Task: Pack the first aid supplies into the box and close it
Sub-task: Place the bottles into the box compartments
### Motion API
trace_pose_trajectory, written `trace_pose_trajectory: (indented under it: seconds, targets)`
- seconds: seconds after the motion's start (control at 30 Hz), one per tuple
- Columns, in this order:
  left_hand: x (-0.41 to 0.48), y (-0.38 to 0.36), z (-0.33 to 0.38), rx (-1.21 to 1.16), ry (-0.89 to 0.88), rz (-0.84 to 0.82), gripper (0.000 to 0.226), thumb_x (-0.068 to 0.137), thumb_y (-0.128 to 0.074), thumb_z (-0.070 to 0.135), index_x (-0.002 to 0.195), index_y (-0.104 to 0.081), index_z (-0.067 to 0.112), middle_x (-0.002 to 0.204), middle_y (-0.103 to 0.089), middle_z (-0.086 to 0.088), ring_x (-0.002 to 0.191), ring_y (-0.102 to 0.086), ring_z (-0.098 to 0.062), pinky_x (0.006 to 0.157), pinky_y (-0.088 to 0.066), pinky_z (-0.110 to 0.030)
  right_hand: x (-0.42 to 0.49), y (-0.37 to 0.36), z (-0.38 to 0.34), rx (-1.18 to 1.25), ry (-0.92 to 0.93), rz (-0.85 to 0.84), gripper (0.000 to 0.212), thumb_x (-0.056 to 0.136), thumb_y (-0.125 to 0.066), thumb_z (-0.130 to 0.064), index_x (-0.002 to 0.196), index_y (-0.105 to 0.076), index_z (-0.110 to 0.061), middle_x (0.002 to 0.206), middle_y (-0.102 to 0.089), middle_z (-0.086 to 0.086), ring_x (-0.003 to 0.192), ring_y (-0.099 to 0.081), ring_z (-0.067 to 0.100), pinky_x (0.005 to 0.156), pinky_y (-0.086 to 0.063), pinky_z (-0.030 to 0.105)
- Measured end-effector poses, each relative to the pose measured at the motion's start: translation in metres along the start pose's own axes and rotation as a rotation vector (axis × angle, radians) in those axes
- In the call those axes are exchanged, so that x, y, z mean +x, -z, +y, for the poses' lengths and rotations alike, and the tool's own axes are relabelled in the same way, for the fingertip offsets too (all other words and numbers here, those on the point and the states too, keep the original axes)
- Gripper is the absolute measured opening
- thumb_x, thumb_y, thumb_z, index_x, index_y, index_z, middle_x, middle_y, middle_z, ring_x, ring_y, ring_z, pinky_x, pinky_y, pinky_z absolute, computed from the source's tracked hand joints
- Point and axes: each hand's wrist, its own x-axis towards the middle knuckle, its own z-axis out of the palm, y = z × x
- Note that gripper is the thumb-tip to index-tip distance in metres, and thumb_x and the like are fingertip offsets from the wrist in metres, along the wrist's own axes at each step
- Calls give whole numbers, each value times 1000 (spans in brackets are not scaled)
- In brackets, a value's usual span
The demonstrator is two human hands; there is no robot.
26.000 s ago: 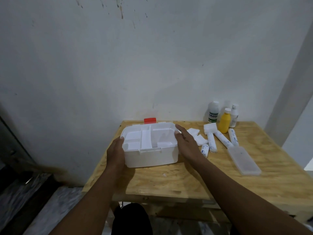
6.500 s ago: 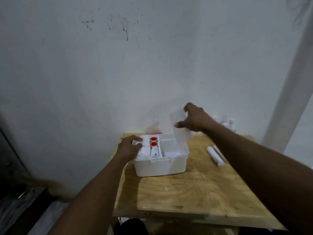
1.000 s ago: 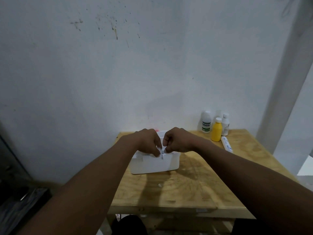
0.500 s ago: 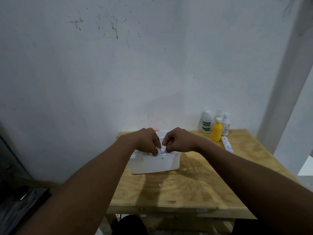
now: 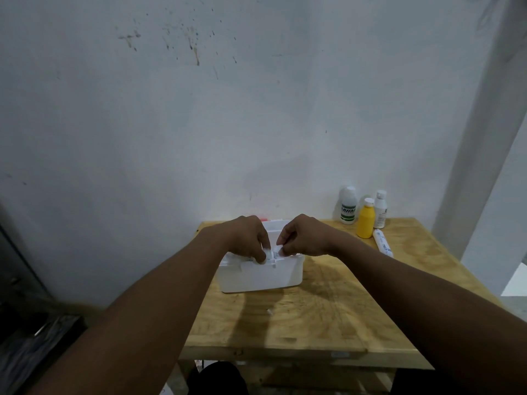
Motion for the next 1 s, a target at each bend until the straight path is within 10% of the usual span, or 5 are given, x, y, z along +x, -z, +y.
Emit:
trace_pose_trajectory:
  seconds: [1.0]
  targets:
    - [5, -3, -4, -35, 32, 37, 35, 70, -88, 33, 102, -75, 28, 85, -52, 13, 91, -57, -16, 73, -45, -26, -1, 0, 6, -32, 39, 102, 14, 80, -65, -18, 87, -77, -18, 86, -75, -7, 82, -68, 7, 82, -58, 30]
